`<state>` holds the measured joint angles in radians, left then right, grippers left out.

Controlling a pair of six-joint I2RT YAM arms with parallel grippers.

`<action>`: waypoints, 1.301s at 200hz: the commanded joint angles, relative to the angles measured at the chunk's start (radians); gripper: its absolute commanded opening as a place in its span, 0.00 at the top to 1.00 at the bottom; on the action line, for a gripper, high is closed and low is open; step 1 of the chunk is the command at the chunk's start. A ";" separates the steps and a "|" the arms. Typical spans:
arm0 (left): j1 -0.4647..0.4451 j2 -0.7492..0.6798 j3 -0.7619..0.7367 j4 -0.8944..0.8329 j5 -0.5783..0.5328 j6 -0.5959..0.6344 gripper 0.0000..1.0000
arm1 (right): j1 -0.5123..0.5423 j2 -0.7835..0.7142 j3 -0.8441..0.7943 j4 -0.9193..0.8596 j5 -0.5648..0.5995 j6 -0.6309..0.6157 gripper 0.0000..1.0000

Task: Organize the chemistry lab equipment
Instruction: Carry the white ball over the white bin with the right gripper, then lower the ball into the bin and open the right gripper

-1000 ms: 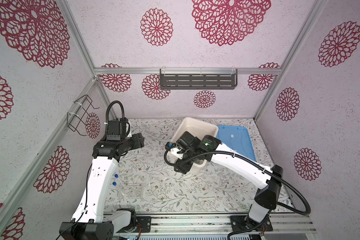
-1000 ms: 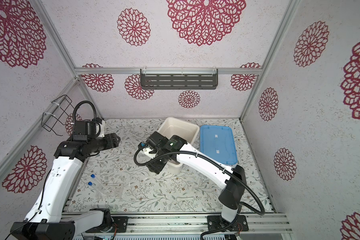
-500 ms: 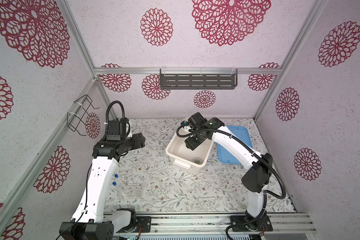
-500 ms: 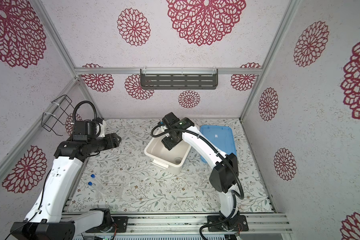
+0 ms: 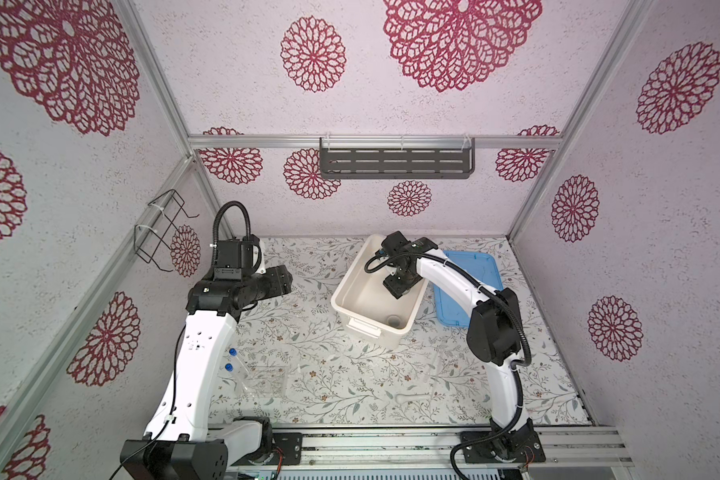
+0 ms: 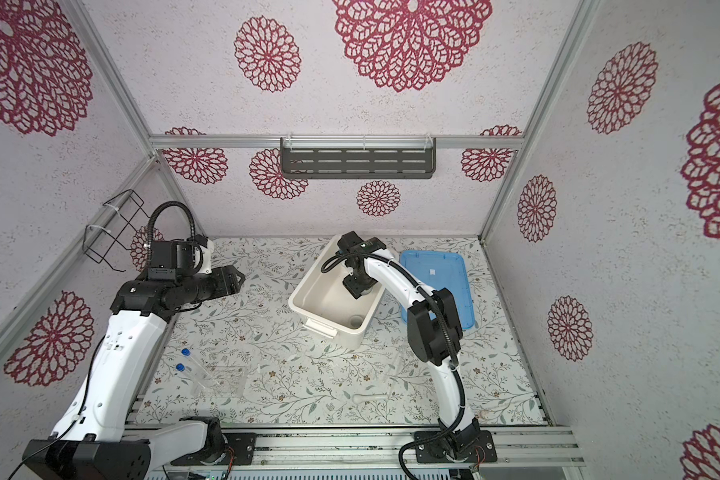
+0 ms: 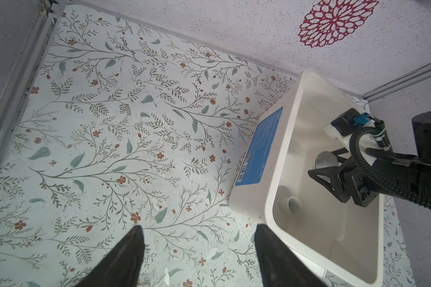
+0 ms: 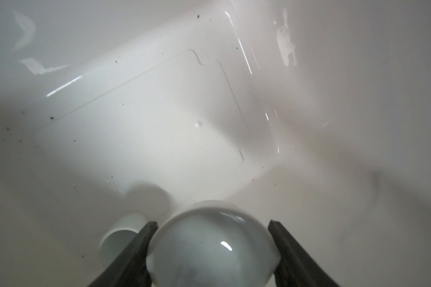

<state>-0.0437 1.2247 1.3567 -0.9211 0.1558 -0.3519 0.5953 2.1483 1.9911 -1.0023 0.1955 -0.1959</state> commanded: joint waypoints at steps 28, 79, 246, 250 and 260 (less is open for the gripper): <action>0.008 0.011 0.007 0.024 0.015 0.008 0.26 | -0.026 0.052 0.038 -0.030 0.008 -0.234 0.30; 0.008 0.020 0.018 0.028 0.022 0.004 0.27 | -0.029 0.094 0.030 -0.075 -0.040 -0.297 0.29; 0.008 -0.007 0.055 -0.020 0.006 0.009 0.27 | -0.005 0.114 0.101 -0.101 0.034 -0.223 0.10; 0.008 -0.009 0.055 -0.019 0.007 0.007 0.27 | -0.005 0.105 0.106 -0.102 0.035 -0.218 0.08; 0.008 -0.016 0.054 -0.017 0.011 0.003 0.27 | -0.003 0.085 0.109 -0.106 0.035 -0.205 0.06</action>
<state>-0.0429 1.2377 1.3911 -0.9337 0.1684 -0.3454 0.5873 2.3379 2.0537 -1.0786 0.2092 -0.4412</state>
